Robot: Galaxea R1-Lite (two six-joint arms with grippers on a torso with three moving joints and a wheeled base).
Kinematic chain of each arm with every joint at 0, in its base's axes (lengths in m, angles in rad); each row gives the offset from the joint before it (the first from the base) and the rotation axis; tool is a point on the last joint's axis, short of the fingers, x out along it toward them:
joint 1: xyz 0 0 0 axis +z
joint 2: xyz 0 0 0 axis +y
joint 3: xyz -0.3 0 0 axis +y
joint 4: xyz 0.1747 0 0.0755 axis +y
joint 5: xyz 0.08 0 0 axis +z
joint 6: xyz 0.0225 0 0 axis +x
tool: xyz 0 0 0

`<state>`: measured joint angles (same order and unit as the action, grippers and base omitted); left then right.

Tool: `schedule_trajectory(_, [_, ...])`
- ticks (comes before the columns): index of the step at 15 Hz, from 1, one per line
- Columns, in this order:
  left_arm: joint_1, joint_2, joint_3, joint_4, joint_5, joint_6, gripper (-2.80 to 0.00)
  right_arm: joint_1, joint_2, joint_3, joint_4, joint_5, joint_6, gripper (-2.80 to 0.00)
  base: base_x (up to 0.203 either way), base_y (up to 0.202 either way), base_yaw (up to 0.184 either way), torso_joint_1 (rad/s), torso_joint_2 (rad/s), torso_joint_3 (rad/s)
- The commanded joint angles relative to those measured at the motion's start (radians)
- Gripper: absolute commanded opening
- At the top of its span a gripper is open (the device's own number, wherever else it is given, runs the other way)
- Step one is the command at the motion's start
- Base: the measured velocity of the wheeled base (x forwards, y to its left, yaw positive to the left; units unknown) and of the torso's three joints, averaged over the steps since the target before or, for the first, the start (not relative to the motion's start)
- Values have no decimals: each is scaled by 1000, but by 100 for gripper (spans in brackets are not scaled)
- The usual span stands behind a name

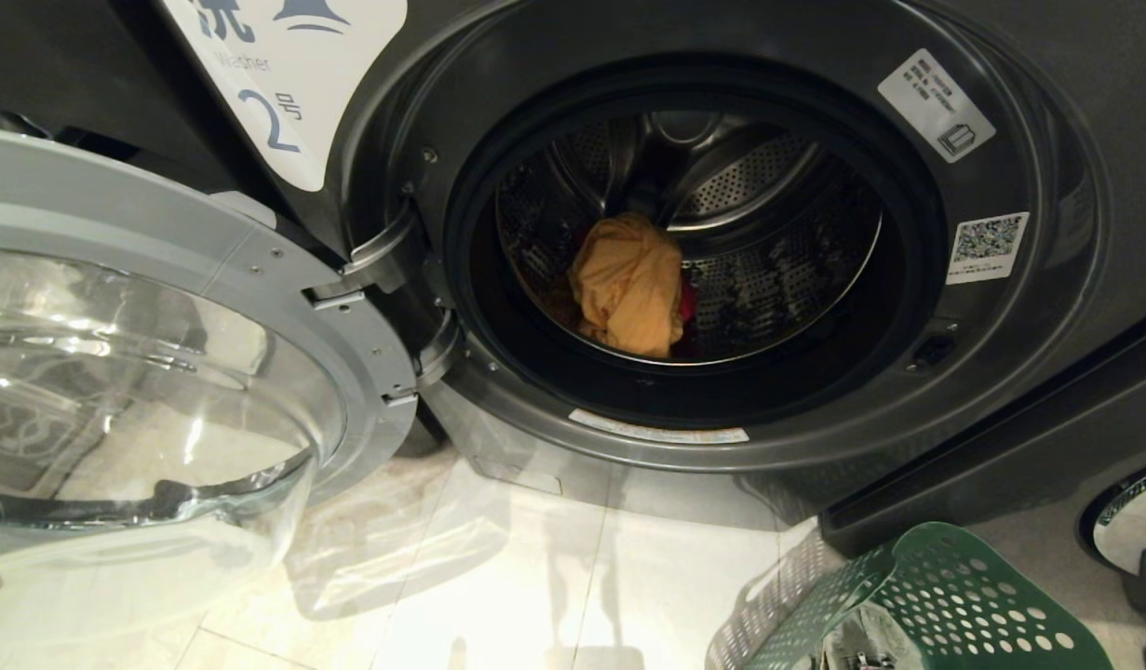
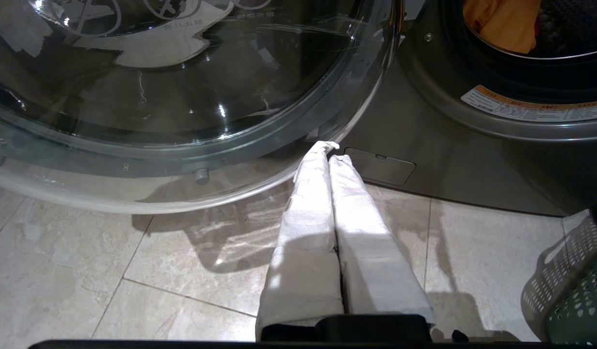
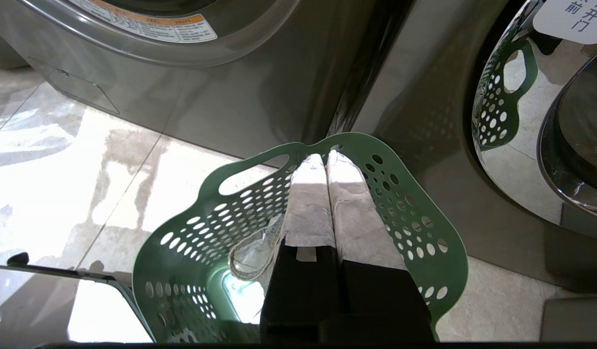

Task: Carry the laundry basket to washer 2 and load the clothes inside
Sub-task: Place the clothes into the washing machine

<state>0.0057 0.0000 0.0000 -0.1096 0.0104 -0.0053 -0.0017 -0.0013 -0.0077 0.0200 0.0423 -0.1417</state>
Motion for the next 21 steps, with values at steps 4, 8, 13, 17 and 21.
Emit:
schedule_trajectory(4, [0,0,40,-1,0,2,-280,0,0,0,0,1,-1,-280,0,0,0,0,0,0])
schedule_trajectory(8, [0,0,40,-1,0,4,-280,0,0,0,0,1,-4,-280,0,0,0,0,0,0])
schedule_trajectory(13, [0,0,40,1,0,-2,-280,0,0,0,1,1,13,-280,0,0,0,0,0,0])
schedule_trajectory(17, [0,0,40,-1,0,-4,-280,0,0,0,1,1,25,-280,0,0,0,0,0,0])
schedule_trajectory(21, [0,0,40,1,-1,-1,-280,0,0,0,1,1,25,-280,0,0,0,0,0,0])
